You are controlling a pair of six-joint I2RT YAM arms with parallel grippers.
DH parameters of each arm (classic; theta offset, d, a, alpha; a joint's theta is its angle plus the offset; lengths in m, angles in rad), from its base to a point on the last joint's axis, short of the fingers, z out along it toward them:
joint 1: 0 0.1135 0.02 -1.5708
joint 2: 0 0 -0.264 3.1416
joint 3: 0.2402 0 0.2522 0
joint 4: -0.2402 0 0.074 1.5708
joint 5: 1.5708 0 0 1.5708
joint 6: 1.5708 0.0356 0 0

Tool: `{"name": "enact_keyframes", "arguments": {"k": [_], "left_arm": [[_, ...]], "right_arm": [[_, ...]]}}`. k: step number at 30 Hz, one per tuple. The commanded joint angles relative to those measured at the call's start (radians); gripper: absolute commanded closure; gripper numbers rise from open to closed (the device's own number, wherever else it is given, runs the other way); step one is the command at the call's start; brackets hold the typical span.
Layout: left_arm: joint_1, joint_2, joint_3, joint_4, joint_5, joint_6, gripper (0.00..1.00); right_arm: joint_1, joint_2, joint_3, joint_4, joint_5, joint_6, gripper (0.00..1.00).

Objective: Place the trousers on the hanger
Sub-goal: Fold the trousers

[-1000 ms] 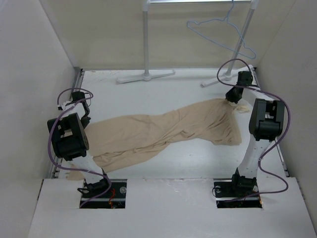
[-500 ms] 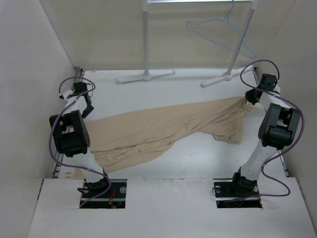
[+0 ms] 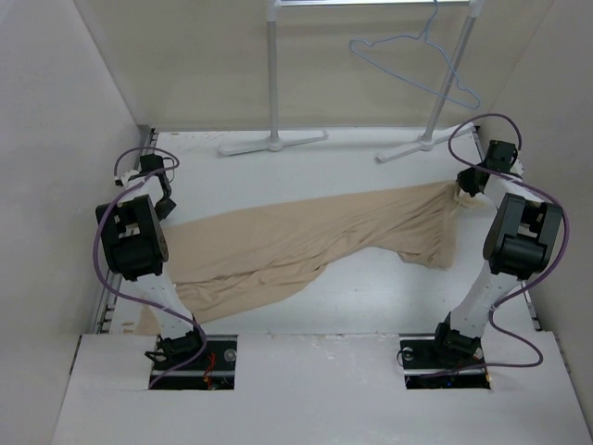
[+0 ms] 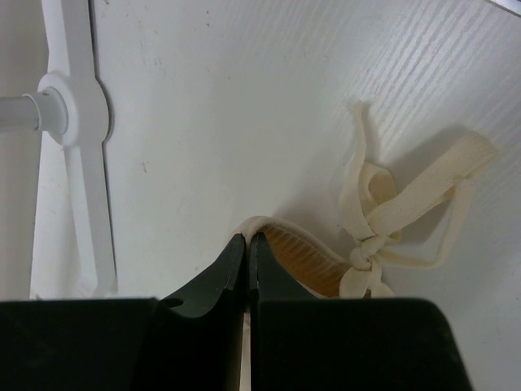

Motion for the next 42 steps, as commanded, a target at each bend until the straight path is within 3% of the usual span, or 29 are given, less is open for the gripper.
{"name": "enact_keyframes", "arguments": {"k": [1, 4, 6, 15, 17, 21, 23, 32, 34, 42], "left_arm": [[-0.009, 0.01, -0.004, -0.042, -0.02, 0.0, 0.48], [-0.009, -0.002, -0.045, -0.023, -0.028, 0.002, 0.77], [-0.009, -0.008, -0.065, -0.009, -0.023, -0.009, 0.89], [0.025, -0.108, -0.087, 0.035, -0.083, -0.02, 1.0], [0.03, -0.135, -0.099, 0.076, -0.069, -0.024, 0.91], [0.039, -0.175, -0.139, 0.112, -0.074, -0.06, 0.42], [0.048, -0.175, -0.159, 0.124, -0.057, -0.08, 0.33], [0.068, -0.069, -0.183, 0.147, 0.0, -0.121, 0.49], [0.083, -0.054, -0.191, 0.161, 0.023, -0.141, 0.63], [0.12, -0.075, -0.266, 0.198, 0.052, -0.139, 0.95]], "right_arm": [[0.003, -0.019, -0.003, 0.067, -0.007, 0.009, 0.97], [-0.006, -0.028, -0.006, 0.067, -0.005, 0.013, 0.97], [-0.015, -0.029, -0.008, 0.067, -0.007, 0.023, 0.97], [-0.031, -0.034, -0.037, 0.093, -0.031, 0.038, 0.97], [-0.031, -0.034, -0.046, 0.099, -0.043, 0.044, 0.97], [-0.023, -0.036, -0.059, 0.098, -0.054, 0.05, 0.97], [-0.023, -0.042, -0.06, 0.089, -0.06, 0.055, 0.97], [-0.023, -0.077, -0.059, 0.075, -0.073, 0.055, 0.97], [-0.023, -0.089, -0.069, 0.075, -0.077, 0.058, 0.97], [-0.046, -0.135, -0.109, 0.092, -0.1, 0.095, 0.97]]}}
